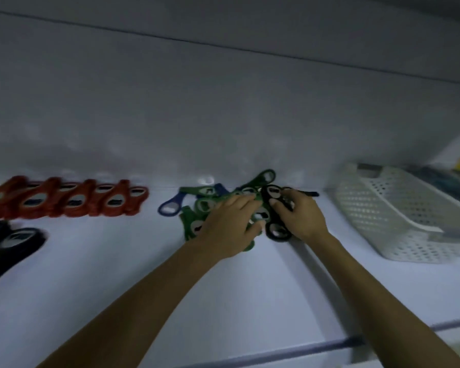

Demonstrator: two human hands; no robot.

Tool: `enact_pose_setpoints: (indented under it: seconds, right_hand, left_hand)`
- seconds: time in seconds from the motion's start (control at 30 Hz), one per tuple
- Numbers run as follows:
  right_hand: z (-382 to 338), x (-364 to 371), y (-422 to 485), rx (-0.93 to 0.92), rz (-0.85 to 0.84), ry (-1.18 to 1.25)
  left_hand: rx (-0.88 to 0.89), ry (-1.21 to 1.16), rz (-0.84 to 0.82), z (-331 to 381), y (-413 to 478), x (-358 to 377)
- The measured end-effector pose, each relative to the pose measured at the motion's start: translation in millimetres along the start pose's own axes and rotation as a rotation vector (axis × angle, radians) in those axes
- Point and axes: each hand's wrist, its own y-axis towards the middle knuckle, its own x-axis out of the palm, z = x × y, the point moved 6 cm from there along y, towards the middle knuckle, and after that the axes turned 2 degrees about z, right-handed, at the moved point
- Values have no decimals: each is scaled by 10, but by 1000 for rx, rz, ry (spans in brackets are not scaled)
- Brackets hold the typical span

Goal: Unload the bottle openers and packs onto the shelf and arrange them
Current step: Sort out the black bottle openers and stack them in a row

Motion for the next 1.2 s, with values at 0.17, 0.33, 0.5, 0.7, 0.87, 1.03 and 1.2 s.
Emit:
enact_pose_setpoints:
  seconds: [0.17, 0.33, 0.5, 0.7, 0.87, 1.03, 1.2]
  right_hand:
    - [227, 191, 81, 136, -112, -171]
    - [301, 135, 314, 208, -140, -135]
    - [439, 86, 220, 158, 111, 90]
    - [454, 95, 301, 100, 227, 124]
    - [546, 319, 406, 193, -77, -206]
    - [492, 97, 287, 217, 195, -217]
    - [25, 139, 190, -217, 182, -36]
  left_hand:
    - [-111, 173, -76, -171, 92, 332]
    - [-203, 174, -12, -268, 98, 326]
    - [-316, 282, 36, -350, 80, 263]
    - [-276, 238, 40, -306, 89, 253]
    - [-265, 264, 22, -271, 107, 227]
    - [-352, 272, 52, -292, 65, 151]
    - [-200, 214, 35, -183, 117, 178]
